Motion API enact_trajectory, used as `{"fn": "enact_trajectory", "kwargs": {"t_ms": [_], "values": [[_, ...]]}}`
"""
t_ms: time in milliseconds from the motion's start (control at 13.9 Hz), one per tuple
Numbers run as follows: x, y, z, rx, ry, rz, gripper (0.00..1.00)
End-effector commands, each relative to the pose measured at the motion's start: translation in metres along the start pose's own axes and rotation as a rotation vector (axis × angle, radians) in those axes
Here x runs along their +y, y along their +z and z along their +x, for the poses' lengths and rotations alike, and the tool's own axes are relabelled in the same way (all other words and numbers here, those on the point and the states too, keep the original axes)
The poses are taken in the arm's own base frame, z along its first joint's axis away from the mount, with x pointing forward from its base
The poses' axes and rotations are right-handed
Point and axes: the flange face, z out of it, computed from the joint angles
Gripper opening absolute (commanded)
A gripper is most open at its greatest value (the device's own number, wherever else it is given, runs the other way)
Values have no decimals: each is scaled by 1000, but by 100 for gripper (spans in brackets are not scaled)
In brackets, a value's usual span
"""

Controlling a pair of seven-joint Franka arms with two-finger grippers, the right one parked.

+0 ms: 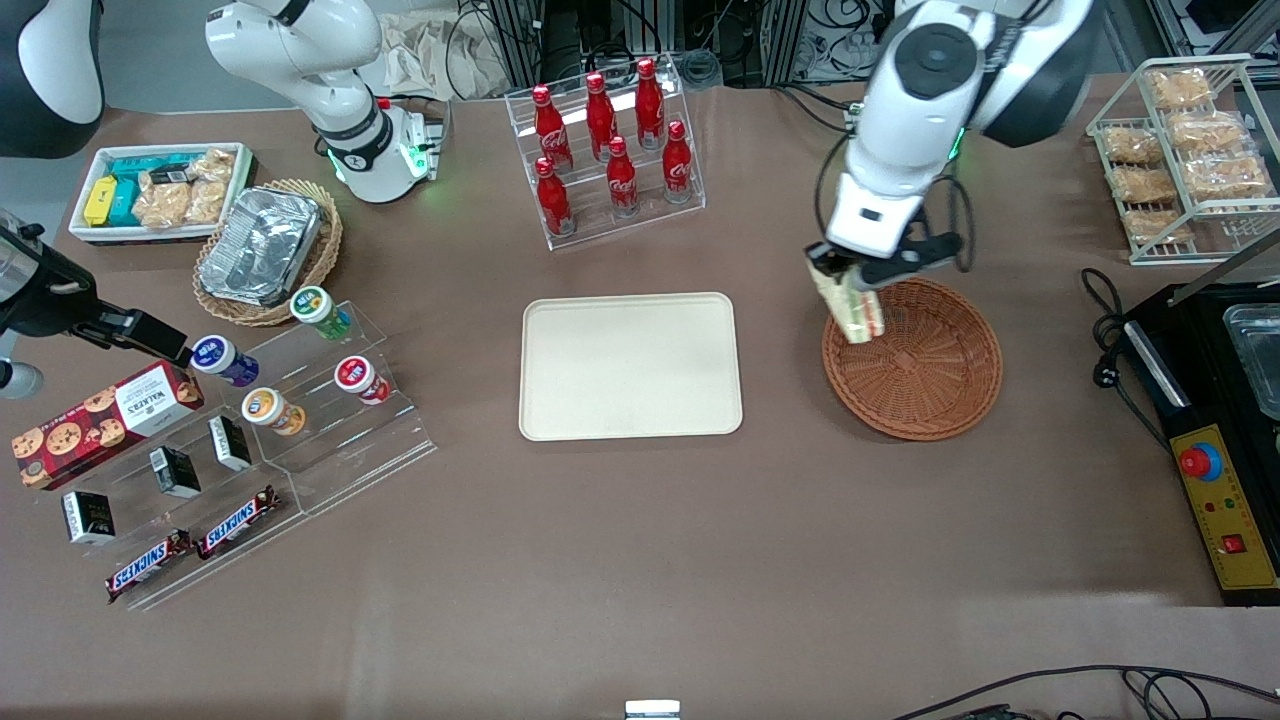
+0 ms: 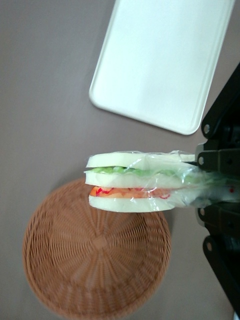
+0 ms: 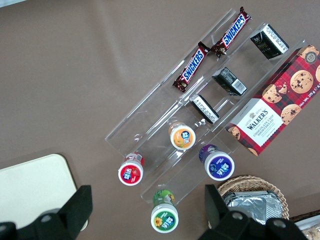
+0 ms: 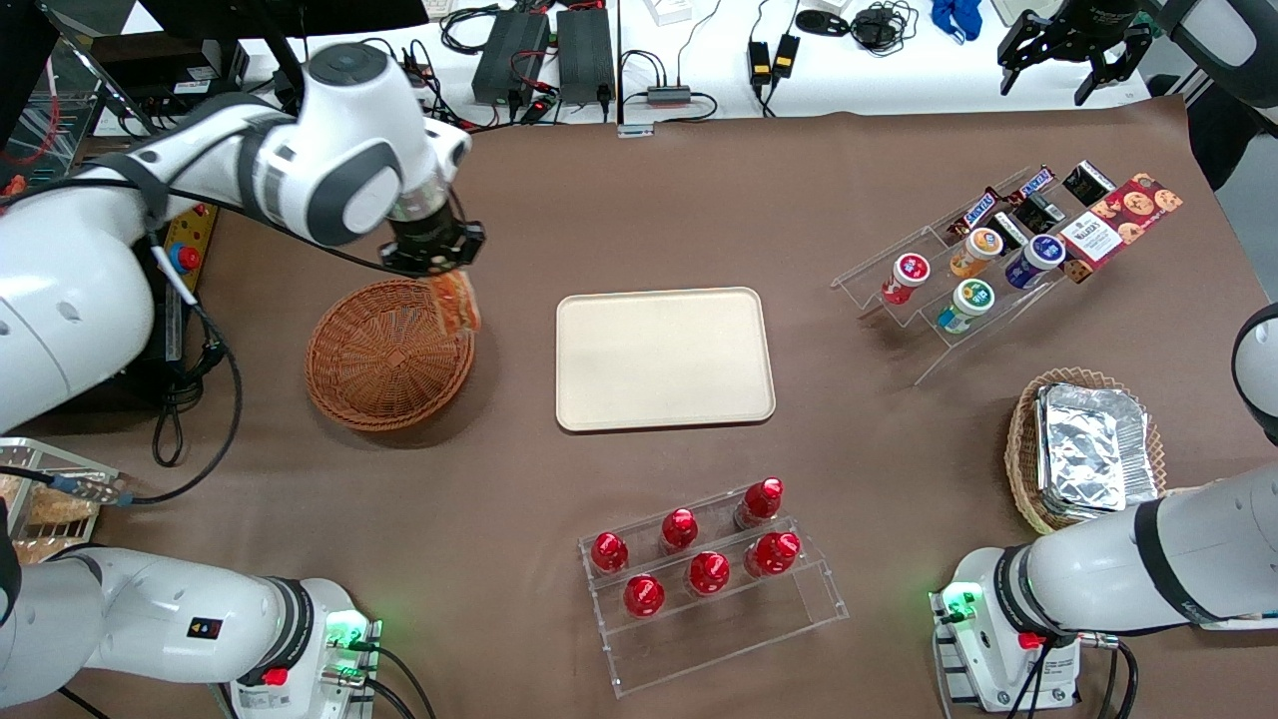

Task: Place sandwich from basket to tray
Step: 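Lift the sandwich out of the basket with the left gripper, then carry the sandwich over the cream tray and lower it onto it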

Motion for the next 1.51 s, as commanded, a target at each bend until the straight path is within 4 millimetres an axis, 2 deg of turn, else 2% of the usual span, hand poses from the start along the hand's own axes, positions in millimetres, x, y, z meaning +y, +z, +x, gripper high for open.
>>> {"fn": "enact_trajectory", "kwargs": {"t_ms": [0,144,504,576,935,1295,1367,1439], "values": [[39,27,-21,11,142,-36,0],[66,56,-37,60,224,-58,0],[103,132,-57,53,351,-95,0],[112,144,-66,62,400,-102,0],[124,214,-79,23,484,-92,0],[122,232,-83,4,448,-71,0],[121,232,-81,3,444,-71,52],[119,232,-76,8,434,-68,99]]}}
